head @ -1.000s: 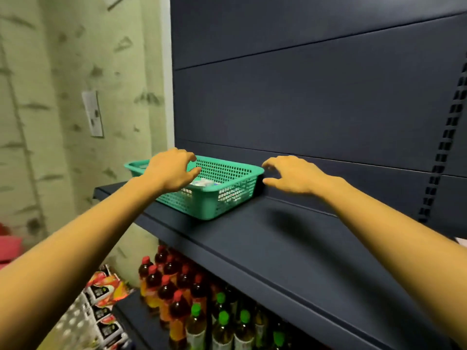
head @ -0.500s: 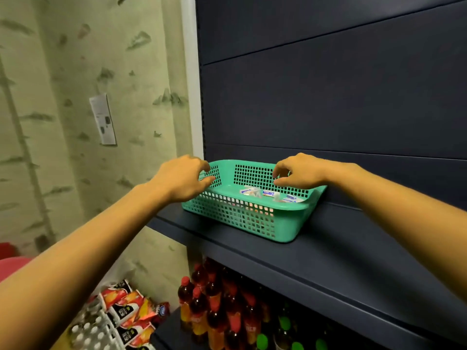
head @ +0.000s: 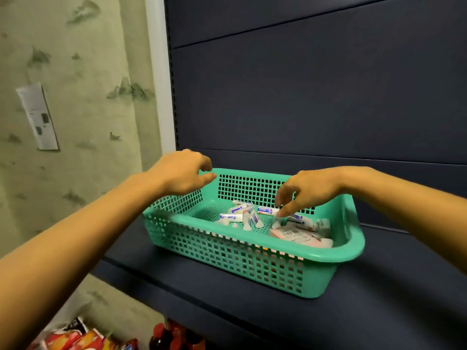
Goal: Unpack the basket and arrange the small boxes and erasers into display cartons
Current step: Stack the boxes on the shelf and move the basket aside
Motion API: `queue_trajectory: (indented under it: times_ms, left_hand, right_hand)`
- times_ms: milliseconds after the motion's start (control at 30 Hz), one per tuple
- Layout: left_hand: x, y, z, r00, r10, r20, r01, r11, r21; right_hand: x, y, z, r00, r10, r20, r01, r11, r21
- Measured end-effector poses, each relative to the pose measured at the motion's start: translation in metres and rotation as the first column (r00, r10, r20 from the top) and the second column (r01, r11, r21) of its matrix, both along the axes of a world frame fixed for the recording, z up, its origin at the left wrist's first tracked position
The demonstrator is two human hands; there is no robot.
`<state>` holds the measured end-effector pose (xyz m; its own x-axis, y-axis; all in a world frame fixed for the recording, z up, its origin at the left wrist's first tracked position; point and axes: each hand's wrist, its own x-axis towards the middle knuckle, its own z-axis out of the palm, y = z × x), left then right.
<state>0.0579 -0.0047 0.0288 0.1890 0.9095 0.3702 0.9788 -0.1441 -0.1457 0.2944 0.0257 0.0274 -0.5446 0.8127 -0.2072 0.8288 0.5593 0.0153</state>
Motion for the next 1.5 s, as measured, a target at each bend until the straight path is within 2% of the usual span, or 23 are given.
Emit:
queue_trajectory:
  times_ms: [133,300,400,467,533,600,700,800,933,1000,1067,1200,1300,1400,1500]
  left_hand:
    - [0.008,0.035,-0.005,0.996,-0.089,0.016,0.089,0.994,-0.061]
    - [0.019,0.065,-0.008,0.972,-0.234,-0.005,0.229,0.953,-0.197]
    - [0.029,0.073,-0.009,0.934,-0.358,0.005,0.348,0.902,-0.256]
    - [0.037,0.072,-0.009,0.884,-0.464,0.058,0.455,0.826,-0.331]
    - [0.046,0.068,-0.01,0.814,-0.556,0.169,0.565,0.69,-0.452]
    - [0.056,0.062,-0.012,0.766,-0.592,0.251,0.609,0.542,-0.58]
    - [0.073,0.058,-0.023,0.69,-0.663,0.29,0.632,0.357,-0.688]
    - [0.09,0.056,-0.037,0.642,-0.71,0.29,0.628,0.269,-0.731]
    - [0.099,0.054,-0.047,0.573,-0.742,0.347,0.666,0.175,-0.725]
    - [0.099,0.052,-0.048,0.534,-0.773,0.343,0.703,0.18,-0.688]
    - [0.097,0.055,-0.043,0.516,-0.781,0.352,0.758,0.224,-0.613]
    - [0.078,0.074,-0.018,0.541,-0.69,0.481,0.824,0.321,-0.466]
    - [0.066,0.085,-0.004,0.534,-0.608,0.587,0.845,0.36,-0.396]
    - [0.066,0.088,0.007,0.495,-0.555,0.669,0.864,0.393,-0.314]
    - [0.082,0.082,0.016,0.421,-0.5,0.757,0.878,0.433,-0.203]
  right_hand:
    - [0.001,0.005,-0.008,0.999,-0.05,0.01,0.05,0.998,-0.048]
    - [-0.009,0.006,-0.033,0.95,-0.228,0.215,0.246,0.967,-0.063]
    - [-0.017,0.009,-0.045,0.927,-0.313,0.204,0.333,0.941,-0.067]
    - [-0.02,0.007,-0.038,0.921,-0.351,0.169,0.365,0.929,-0.061]
    - [-0.018,0.004,-0.023,0.911,-0.406,0.072,0.409,0.912,-0.04]
    - [-0.012,0.0,-0.007,0.89,-0.452,-0.061,0.453,0.891,0.007]
    - [-0.001,-0.005,0.008,0.818,-0.534,-0.214,0.557,0.828,0.064]
    - [0.008,-0.01,0.011,0.73,-0.607,-0.313,0.65,0.759,0.045]
    - [0.011,-0.017,0.008,0.683,-0.65,-0.332,0.694,0.719,0.02]
    - [0.008,-0.023,0.007,0.659,-0.66,-0.362,0.704,0.71,-0.013]
    - [0.005,-0.029,0.009,0.626,-0.667,-0.403,0.711,0.701,-0.055]
    - [0.006,-0.045,0.013,0.505,-0.686,-0.523,0.714,0.673,-0.192]
    - [0.016,-0.06,0.015,0.416,-0.688,-0.595,0.727,0.645,-0.237]
    - [0.033,-0.076,0.017,0.282,-0.689,-0.667,0.75,0.592,-0.295]
    - [0.057,-0.093,0.016,0.201,-0.72,-0.664,0.793,0.518,-0.321]
